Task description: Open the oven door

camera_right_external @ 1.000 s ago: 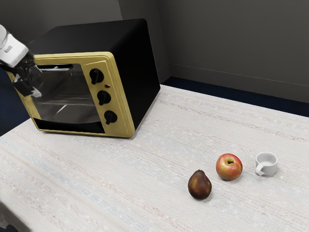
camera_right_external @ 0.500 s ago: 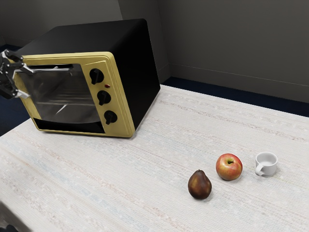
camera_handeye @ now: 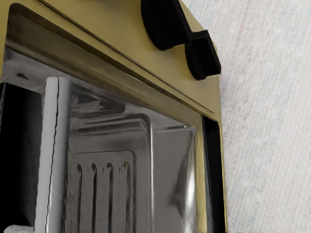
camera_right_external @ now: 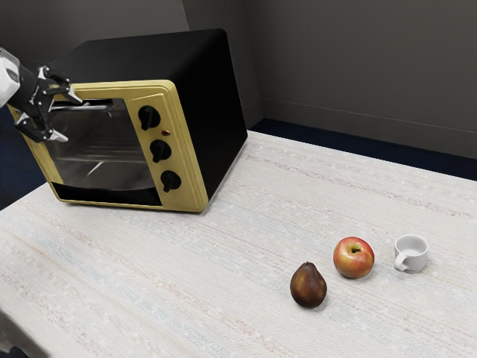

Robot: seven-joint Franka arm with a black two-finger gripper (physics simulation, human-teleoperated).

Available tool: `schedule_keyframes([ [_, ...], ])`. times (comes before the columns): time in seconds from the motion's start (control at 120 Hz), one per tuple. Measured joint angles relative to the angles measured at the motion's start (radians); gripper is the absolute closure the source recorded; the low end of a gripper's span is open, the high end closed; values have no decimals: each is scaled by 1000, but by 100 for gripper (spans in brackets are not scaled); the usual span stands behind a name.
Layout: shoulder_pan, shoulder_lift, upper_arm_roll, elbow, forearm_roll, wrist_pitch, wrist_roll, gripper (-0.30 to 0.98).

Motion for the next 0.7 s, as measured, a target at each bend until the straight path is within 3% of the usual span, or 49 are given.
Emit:
schedule_keyframes([
  [0.183, 8, -25, 5, -65, 13, 3, 33, -5],
  [0.258, 22, -161, 4, -238, 43, 29, 40, 7],
  [0.283, 44, -258, -3, -348, 54, 44, 41, 21],
  [0.3, 66, -349, -10, -444, 64, 56, 42, 38],
  [0.342, 24, -588, -35, -678, 93, 85, 41, 30],
  [0.4, -23, -1044, -130, -996, 126, 78, 27, 21],
  [0.442, -30, -1216, -160, -913, 144, 18, 0, 16],
  [0.475, 51, -1172, -181, -646, 156, -63, -55, 13],
  [0.508, 172, -1002, -263, -344, 153, -161, -135, 11],
  [0.55, 280, -774, -394, -138, 139, -255, -243, 8],
  [0.625, 436, -461, -697, -37, 166, -351, -438, 6],
  [0.7, 477, -275, -816, -94, 208, -402, -609, 4],
])
